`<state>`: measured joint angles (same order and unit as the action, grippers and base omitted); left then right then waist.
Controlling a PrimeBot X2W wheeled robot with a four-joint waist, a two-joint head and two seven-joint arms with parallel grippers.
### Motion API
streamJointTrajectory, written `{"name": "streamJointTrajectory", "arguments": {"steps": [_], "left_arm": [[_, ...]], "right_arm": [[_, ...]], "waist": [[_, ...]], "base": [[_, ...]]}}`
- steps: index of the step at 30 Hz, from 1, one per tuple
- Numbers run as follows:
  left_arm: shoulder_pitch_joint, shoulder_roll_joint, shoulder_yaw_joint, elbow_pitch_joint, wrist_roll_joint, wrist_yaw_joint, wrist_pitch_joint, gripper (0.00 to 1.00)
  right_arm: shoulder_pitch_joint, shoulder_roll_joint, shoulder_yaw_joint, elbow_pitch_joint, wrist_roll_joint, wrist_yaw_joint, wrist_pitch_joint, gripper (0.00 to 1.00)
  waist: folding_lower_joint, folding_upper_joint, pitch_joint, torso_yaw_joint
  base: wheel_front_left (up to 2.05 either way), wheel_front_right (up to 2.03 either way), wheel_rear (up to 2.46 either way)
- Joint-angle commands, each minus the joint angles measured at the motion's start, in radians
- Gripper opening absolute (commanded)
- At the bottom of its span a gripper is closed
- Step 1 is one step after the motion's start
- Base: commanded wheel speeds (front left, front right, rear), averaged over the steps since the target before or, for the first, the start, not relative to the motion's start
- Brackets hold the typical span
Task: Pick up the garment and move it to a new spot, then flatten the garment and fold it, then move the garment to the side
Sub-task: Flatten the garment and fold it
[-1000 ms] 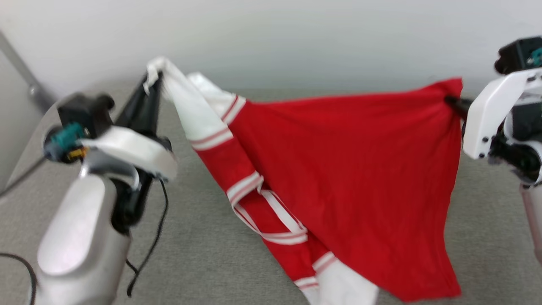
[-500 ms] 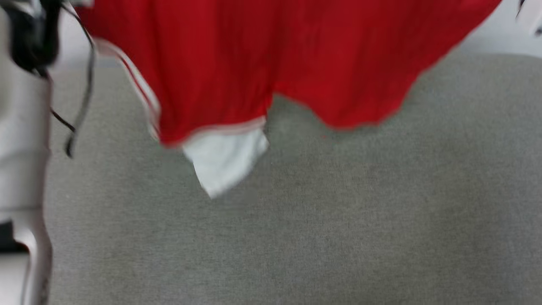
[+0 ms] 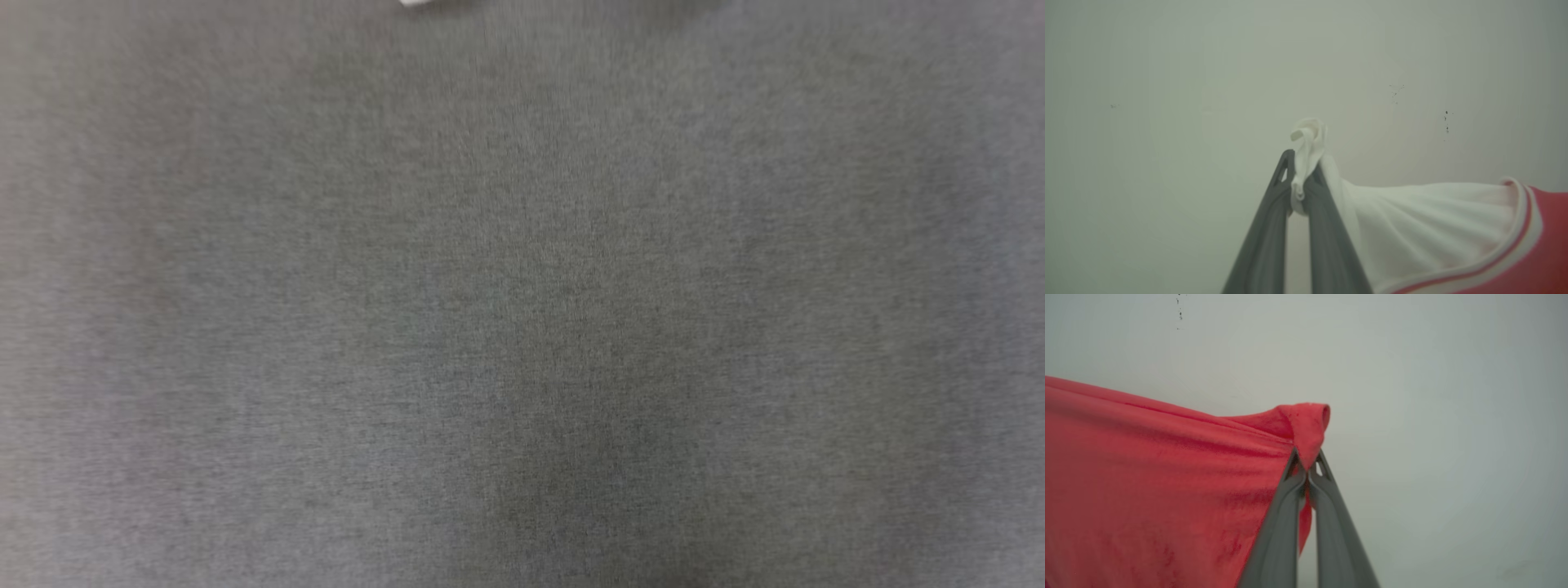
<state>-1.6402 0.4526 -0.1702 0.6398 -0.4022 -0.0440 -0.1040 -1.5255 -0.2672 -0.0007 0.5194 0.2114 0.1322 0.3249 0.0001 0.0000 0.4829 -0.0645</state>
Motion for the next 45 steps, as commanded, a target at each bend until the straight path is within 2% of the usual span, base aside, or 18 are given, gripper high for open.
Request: {"name": "streamJointTrajectory", "arguments": {"steps": [1,14,23,29,35,39,45], "left_arm": [[-0.037,0.024,0.010,0.012,0.005,0.003,-0.011,0.00],[-0.134,0.032,0.015,0.109,-0.016,-0.016,-0.072,0.00],[-0.096,0.008,0.005,0.202,-0.044,-0.045,-0.110,0.00],[-0.019,-0.026,0.007,0.259,-0.091,-0.068,-0.133,0.00],[0.132,-0.059,0.000,0.280,-0.148,-0.082,-0.149,0.00],[0.299,-0.069,-0.003,0.263,-0.191,-0.085,-0.156,0.00],[0.637,-0.082,-0.015,0.187,-0.265,-0.085,-0.161,0.00]], "right_arm": [[-0.044,-0.010,0.000,0.028,-0.007,-0.003,-0.027,0.00],[-0.228,-0.001,0.094,0.202,0.022,-0.003,-0.198,0.00],[-0.228,0.002,0.168,0.316,0.076,-0.002,-0.268,0.00],[-0.158,-0.002,0.221,0.388,0.117,-0.002,-0.316,0.00],[-0.025,-0.025,0.288,0.415,0.173,-0.002,-0.357,0.00],[0.121,-0.047,0.335,0.400,0.220,-0.002,-0.386,0.00],[0.403,-0.087,0.378,0.352,0.290,-0.003,-0.409,0.00]], "waist": [[-0.0001,0.0000,0.108,-0.010],[-0.0001,0.0000,0.261,-0.013],[-0.0001,0.0000,0.301,0.001],[-0.0001,0.0000,0.262,0.016],[-0.0001,0.0000,0.182,0.042],[-0.0001,0.0000,0.094,0.055],[-0.0001,0.0000,-0.065,0.069]], "base": [[0.00,0.00,0.00],[0.00,0.00,0.00],[0.00,0.00,0.00],[0.00,0.00,0.00],[0.00,0.00,0.00],[0.00,0.00,0.00],[0.00,0.00,0.00]]}}
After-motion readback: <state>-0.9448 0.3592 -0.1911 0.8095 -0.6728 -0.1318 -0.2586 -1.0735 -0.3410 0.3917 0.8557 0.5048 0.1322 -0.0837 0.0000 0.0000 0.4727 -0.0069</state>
